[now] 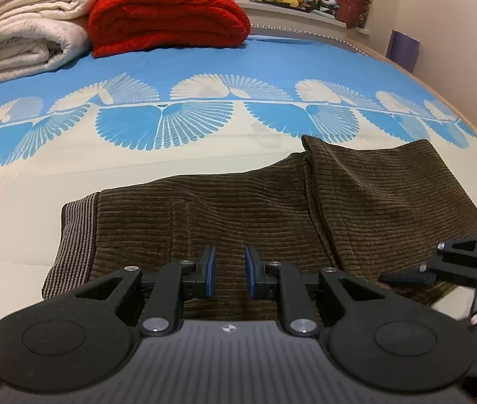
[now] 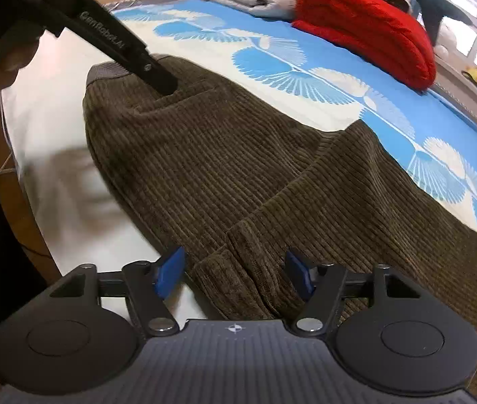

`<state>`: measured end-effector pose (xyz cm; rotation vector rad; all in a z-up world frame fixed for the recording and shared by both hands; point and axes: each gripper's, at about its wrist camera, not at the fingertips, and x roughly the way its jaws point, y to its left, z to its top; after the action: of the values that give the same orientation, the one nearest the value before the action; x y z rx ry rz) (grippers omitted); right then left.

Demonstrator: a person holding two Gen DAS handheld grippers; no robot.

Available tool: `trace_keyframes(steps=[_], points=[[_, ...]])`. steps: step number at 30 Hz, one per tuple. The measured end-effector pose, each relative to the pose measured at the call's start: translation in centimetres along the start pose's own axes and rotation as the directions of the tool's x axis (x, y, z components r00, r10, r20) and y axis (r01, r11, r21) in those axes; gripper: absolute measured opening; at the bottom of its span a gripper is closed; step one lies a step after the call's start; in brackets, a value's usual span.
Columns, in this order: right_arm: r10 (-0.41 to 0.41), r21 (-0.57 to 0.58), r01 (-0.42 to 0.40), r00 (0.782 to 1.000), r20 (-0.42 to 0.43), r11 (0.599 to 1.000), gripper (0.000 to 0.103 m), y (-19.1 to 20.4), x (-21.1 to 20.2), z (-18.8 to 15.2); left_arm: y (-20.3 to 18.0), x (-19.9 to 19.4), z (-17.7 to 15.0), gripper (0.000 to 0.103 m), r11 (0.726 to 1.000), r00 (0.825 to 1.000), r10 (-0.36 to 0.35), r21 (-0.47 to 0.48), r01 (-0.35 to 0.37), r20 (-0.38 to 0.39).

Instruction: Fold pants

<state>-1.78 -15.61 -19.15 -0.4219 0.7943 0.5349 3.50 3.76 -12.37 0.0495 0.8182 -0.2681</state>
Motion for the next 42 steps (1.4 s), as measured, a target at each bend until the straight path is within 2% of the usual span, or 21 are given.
trace_keyframes(steps=[1,3,5,7,8,9,10,12,14,17,19,20,23,25,28,30,32,33,36,40,42], points=[[0.014,0.0,-0.014,1.0,0.004,1.0,0.025,-0.4,-0.4,0.5,0.0,0.0,0.0,0.02,1.0,1.0,0.002,0.002,-0.002,0.002],[-0.029,0.017,0.028,0.997,0.068,0.999,0.022,-1.4,-2.4,1.5,-0.1,0.1,0.0,0.02,1.0,1.0,0.009,0.001,-0.009,0.004],[-0.14,0.076,0.129,0.978,0.156,0.989,0.021,-2.5,-5.1,2.7,0.1,0.1,0.1,0.02,1.0,1.0,0.014,-0.007,-0.014,0.006],[-0.185,0.159,0.151,0.955,0.231,0.976,0.021,-2.5,-7.6,3.1,0.2,0.2,0.2,0.02,1.0,1.0,0.017,-0.015,-0.017,0.008],[-0.179,0.153,0.144,0.951,0.252,0.978,0.022,-1.7,-8.2,2.8,0.3,0.2,0.2,0.02,1.0,1.0,0.017,-0.019,-0.017,0.008],[-0.167,0.108,0.144,0.953,0.252,0.984,0.022,-0.6,-8.0,2.4,0.3,0.3,0.3,0.02,1.0,1.0,0.018,-0.025,-0.018,0.006],[-0.135,0.04,0.13,0.967,0.215,0.991,0.027,0.8,-7.0,1.5,0.2,0.4,0.3,0.02,0.999,1.0,0.018,-0.03,-0.018,0.004],[-0.054,-0.012,0.055,0.993,0.103,0.998,0.03,2.0,-4.8,-0.2,-0.1,0.5,0.2,0.02,0.999,1.0,0.015,-0.036,-0.016,-0.008],[-0.06,0.05,0.058,0.997,0.048,0.997,0.03,1.5,-4.2,-1.4,-0.5,0.6,0.2,0.021,0.999,1.0,0.0,-0.037,-0.001,-0.016],[-0.05,0.222,0.022,0.992,0.119,0.975,0.041,-1.6,-7.1,-1.5,-1.9,0.6,0.1,0.023,0.997,0.997,-0.072,-0.016,0.071,-0.022],[-0.09,0.296,0.04,0.983,0.157,0.954,0.052,-4.3,-9.3,-1.7,-3.4,0.5,0.0,0.023,0.993,0.993,-0.115,0.022,0.116,-0.021],[-0.118,0.33,0.061,0.98,0.157,0.942,0.053,-5.7,-10.0,-1.8,-4.2,0.4,-0.1,0.023,0.99,0.991,-0.134,0.037,0.134,-0.022],[-0.215,0.474,0.143,0.971,0.101,0.869,0.056,-10.6,-12.0,-3.4,-6.7,0.3,-0.4,0.023,0.978,0.98,-0.195,0.068,0.197,-0.034],[-0.3,0.587,0.228,0.954,0.027,0.777,0.064,-13.7,-12.6,-5.6,-8.3,0.4,-0.6,0.023,0.971,0.976,-0.215,0.093,0.218,-0.04],[-0.386,0.701,0.343,0.917,-0.105,0.625,0.068,-16.6,-12.6,-9.7,-10.4,1.0,-1.0,0.023,0.964,0.973,-0.225,0.132,0.23,-0.056],[-0.373,0.752,0.349,0.916,-0.147,0.56,0.068,-17.3,-12.0,-12.5,-11.3,2.0,-1.4,0.028,0.961,0.974,-0.21,0.162,0.222,-0.087],[-0.317,0.788,0.347,0.926,-0.203,0.509,0.068,-17.5,-10.9,-14.7,-12.3,4.1,-2.3,0.035,0.96,0.973,-0.138,0.219,0.177,-0.183],[-0.295,0.811,0.331,0.933,-0.206,0.481,0.068,-17.5,-10.9,-15.7,-12.4,4.8,-2.9,0.038,0.958,0.973,-0.115,0.238,0.162,-0.198],[-0.253,0.864,0.286,0.948,-0.192,0.415,0.074,-18.3,-10.7,-16.9,-12.5,4.6,-2.2,0.038,0.963,0.975,-0.13,0.211,0.167,-0.181],[-0.208,0.913,0.234,0.963,-0.17,0.335,0.075,-19.2,-10.1,-17.8,-11.7,3.2,-1.7,0.038,0.97,0.978,-0.17,0.155,0.188,-0.123],[-0.198,0.92,0.224,0.966,-0.166,0.321,0.075,-19.7,-9.8,-17.5,-11.7,2.7,-1.5,0.038,0.968,0.977,-0.193,0.145,0.205,-0.094]])
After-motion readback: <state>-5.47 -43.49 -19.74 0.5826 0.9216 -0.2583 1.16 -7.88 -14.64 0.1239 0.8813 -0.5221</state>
